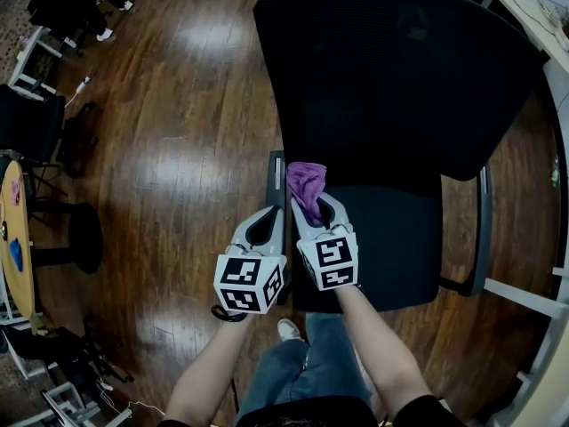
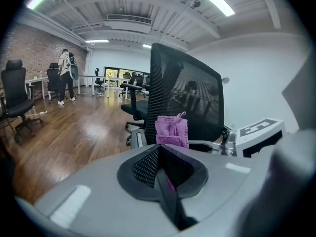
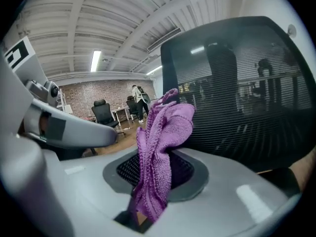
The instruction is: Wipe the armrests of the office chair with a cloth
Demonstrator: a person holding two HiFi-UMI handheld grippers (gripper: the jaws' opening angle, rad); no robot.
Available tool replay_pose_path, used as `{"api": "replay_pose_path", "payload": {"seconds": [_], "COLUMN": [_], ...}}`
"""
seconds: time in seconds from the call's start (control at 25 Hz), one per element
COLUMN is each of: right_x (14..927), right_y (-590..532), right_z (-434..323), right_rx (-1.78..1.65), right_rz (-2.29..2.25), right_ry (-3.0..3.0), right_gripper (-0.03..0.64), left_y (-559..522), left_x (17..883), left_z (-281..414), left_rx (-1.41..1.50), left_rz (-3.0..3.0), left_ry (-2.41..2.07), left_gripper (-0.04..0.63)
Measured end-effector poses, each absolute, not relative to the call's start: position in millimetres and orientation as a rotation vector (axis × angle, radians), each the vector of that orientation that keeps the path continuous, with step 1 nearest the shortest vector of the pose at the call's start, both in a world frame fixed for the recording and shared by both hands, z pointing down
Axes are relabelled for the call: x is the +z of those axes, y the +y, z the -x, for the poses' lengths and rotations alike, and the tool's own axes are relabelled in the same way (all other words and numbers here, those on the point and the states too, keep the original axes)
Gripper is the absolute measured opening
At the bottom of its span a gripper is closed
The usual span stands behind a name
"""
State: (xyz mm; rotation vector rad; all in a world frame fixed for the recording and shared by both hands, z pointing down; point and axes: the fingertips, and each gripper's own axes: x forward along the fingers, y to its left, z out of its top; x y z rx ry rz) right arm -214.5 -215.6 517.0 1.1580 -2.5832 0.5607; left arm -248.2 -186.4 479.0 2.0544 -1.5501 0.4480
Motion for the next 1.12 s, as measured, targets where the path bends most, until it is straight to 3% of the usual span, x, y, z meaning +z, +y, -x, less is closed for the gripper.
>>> {"api": "replay_pose_path", "payload": {"seconds": [0.48,1.12], "right_x": [545,536], "right_y": [-239,-171], "right_z": [228,227], "right_rx": [0.584,0.574], "right_rz": [-1.063,-1.094], "right_ry": [-2.571,-2.564], "right_gripper": [0.1,0.1], "left_y": [-206,-145], "left_x": [496,496], "left_z": [257,261], "left_rx": [0.469,0.467], "left_rz": [-2.012,-2.037], "left_ry": [-1.567,-1.532], "left_gripper": [0.005,0.005]}}
